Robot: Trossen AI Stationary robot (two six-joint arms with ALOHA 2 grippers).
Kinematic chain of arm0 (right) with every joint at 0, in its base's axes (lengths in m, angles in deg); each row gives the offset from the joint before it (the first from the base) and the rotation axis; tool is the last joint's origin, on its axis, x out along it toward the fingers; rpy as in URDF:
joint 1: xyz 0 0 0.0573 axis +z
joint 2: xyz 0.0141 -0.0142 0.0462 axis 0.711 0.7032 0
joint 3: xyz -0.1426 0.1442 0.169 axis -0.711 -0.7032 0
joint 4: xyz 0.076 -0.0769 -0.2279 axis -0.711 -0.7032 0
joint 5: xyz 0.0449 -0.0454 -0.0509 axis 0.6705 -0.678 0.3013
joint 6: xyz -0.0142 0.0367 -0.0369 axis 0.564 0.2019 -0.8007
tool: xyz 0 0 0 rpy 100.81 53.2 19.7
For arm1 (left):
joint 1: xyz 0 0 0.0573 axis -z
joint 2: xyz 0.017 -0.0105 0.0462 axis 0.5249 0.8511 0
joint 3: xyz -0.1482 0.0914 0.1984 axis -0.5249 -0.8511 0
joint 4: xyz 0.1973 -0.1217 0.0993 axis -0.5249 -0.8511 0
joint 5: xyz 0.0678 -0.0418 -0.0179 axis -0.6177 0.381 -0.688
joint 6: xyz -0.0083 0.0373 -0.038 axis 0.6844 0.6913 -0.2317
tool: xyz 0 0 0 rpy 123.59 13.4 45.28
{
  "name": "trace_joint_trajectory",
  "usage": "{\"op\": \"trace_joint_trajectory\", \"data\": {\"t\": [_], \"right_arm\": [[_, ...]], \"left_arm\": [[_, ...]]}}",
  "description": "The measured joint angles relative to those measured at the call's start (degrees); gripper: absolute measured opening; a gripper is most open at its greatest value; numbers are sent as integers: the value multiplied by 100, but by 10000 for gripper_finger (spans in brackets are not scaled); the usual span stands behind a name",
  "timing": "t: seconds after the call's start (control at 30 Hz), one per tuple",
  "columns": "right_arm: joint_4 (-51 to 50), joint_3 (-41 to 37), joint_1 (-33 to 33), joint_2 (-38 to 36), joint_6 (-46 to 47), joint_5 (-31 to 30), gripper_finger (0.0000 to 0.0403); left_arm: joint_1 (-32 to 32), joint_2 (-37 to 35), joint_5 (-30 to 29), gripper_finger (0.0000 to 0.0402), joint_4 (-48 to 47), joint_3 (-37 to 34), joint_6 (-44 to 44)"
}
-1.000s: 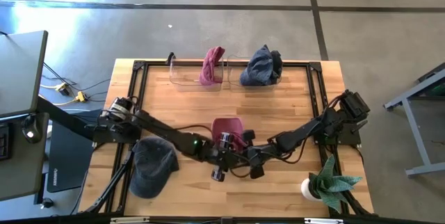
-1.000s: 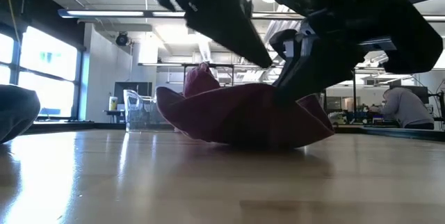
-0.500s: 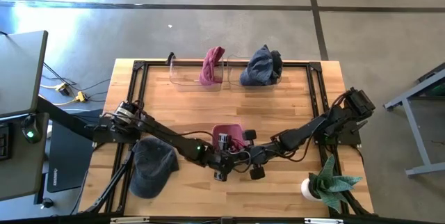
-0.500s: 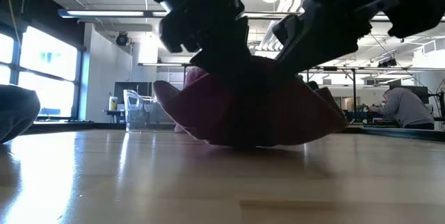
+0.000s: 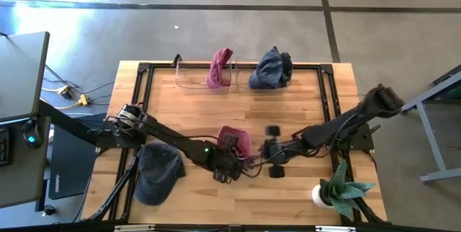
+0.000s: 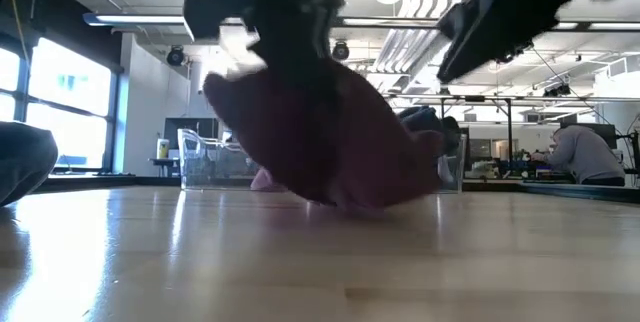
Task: Pick & Place hat
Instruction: Put the red cap into the left transparent bin
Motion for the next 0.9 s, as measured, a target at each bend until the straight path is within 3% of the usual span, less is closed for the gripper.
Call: {"op": "trace_joint_trajectory", "data": {"t": [0.2,0.33,0.53,0.7,0.9], "right_arm": [[-838,0,516,-848,695,-1011,89],[-852,2,862,-960,700,-1599,89],[-885,2,1084,-960,692,-1685,90],[-1050,2,1123,-957,688,-1727,90],[-1178,2,1123,-955,722,-1730,90]], "left_arm": [[-82,-4,-184,3,-2303,1003,1116],[-335,-3,-284,8,-3127,1129,1597],[-808,-2,-36,2,-4026,1140,1668],[-1107,-346,-495,1,-4485,1167,2250],[-1446,-894,-524,0,-4727,1638,3099]]}}
